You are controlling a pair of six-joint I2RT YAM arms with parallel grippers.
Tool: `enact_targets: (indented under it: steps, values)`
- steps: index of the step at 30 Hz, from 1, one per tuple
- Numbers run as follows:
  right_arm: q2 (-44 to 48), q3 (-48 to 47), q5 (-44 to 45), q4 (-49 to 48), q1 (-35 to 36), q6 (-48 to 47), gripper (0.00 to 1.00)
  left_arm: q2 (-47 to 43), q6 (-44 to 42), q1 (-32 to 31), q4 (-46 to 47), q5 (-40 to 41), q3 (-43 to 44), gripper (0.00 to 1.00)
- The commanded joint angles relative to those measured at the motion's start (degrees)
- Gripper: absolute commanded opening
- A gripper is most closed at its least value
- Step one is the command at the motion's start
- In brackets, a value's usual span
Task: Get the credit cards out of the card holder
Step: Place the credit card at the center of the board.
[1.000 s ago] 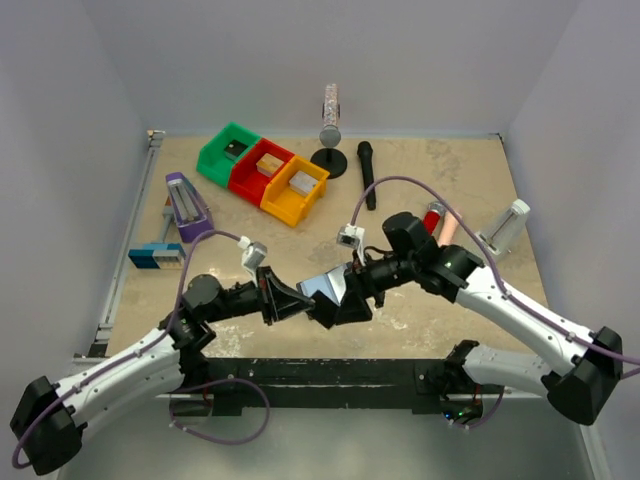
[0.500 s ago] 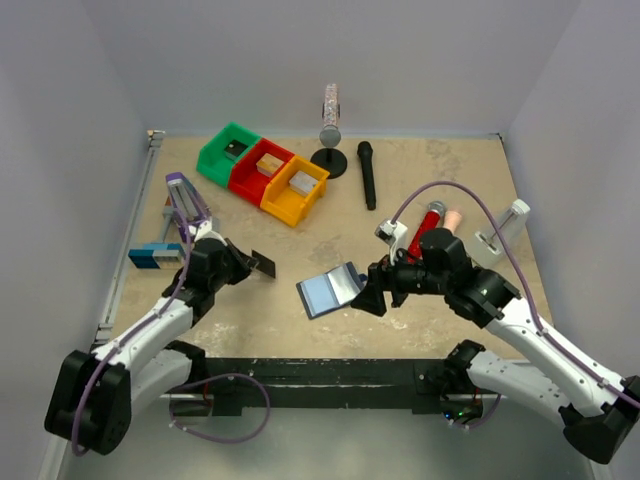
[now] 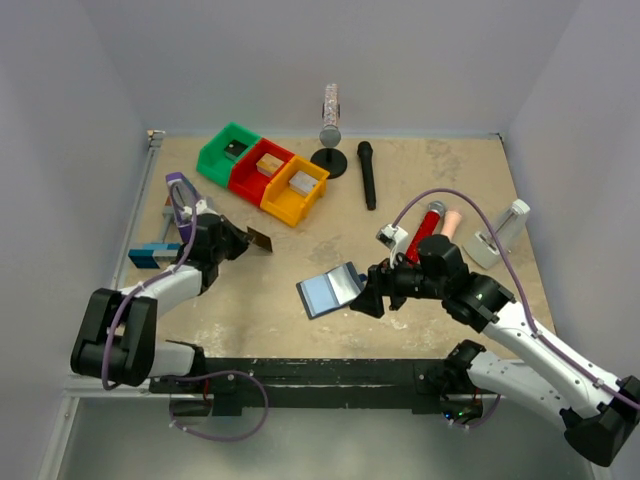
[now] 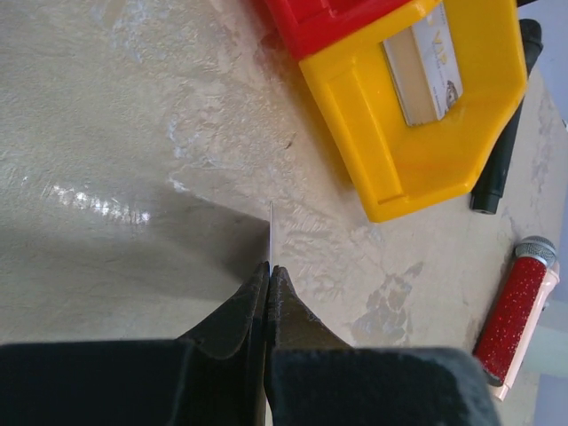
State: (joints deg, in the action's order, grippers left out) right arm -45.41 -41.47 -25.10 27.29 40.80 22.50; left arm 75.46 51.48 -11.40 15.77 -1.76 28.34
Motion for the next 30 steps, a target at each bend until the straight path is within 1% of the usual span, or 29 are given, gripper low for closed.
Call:
enact_targets:
  steps: [1, 3, 7, 9, 13, 30]
  values:
    - [-0.12, -0.63, -0.47, -1.63, -0.19, -0.09, 0.74, 3.11, 0.02, 1.03, 3.3, -2.46, 2.16, 0.01]
    - [-0.38, -0.89, -0.39, -1.45, -0.19, -0.18, 0.74, 4.16, 0.11, 1.12, 3.13, -2.81, 2.25, 0.05]
    - [-0.82, -1.33, -0.47, -0.92, -0.19, -0.44, 0.74, 5.75, 0.28, 1.29, 2.86, -3.25, 2.25, 0.18]
    - [-0.74, -1.42, -0.3, -0.66, -0.19, -0.44, 0.74, 6.19, 0.2, 1.38, 2.25, -3.51, 2.6, 0.22]
    - [-1.26, -1.59, -0.3, -0.57, -0.1, -0.62, 0.74, 5.84, -0.42, 1.55, 1.11, -3.34, 3.3, 0.29]
    - [-2.4, -0.8, -0.47, -1.1, -0.19, -0.27, 0.75, 4.52, -1.74, 2.43, -2.67, -2.28, 4.71, 0.34]
